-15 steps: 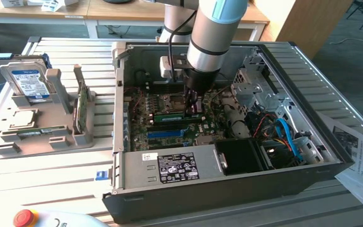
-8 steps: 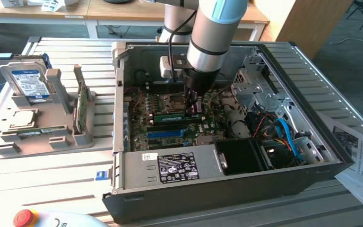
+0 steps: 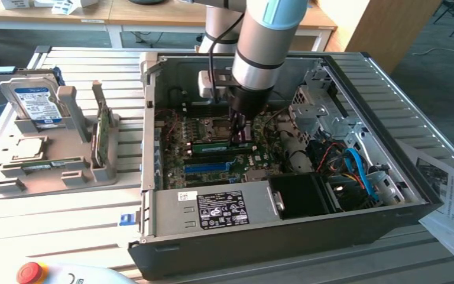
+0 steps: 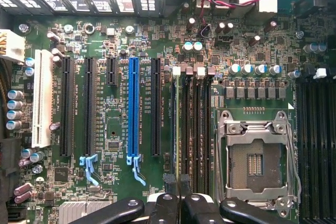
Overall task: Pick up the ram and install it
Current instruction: 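Insert the ram into the slot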
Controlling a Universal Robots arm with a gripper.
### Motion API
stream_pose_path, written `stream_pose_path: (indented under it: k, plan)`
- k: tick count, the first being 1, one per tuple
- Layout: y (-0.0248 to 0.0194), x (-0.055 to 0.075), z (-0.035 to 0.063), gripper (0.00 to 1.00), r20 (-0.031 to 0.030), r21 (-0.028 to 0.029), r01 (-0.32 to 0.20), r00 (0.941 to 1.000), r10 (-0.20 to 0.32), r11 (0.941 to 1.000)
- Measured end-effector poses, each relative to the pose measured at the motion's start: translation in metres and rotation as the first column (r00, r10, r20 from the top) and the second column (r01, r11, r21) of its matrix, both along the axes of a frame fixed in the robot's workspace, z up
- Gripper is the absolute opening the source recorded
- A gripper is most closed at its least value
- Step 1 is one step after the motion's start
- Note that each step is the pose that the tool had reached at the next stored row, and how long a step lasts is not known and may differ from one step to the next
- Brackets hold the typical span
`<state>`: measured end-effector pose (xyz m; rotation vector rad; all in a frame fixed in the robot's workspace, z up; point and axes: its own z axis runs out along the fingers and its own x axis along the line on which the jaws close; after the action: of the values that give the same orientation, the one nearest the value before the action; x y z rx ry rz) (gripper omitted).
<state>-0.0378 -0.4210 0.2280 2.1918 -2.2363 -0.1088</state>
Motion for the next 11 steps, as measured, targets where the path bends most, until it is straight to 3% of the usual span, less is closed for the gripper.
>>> stream_pose_path:
  k: [11]
  plan:
    - [0.0000, -0.0005, 0.0001, 0.12, -0.0002, -0.0002, -0.001, 1.0000, 0.001, 1.0000]
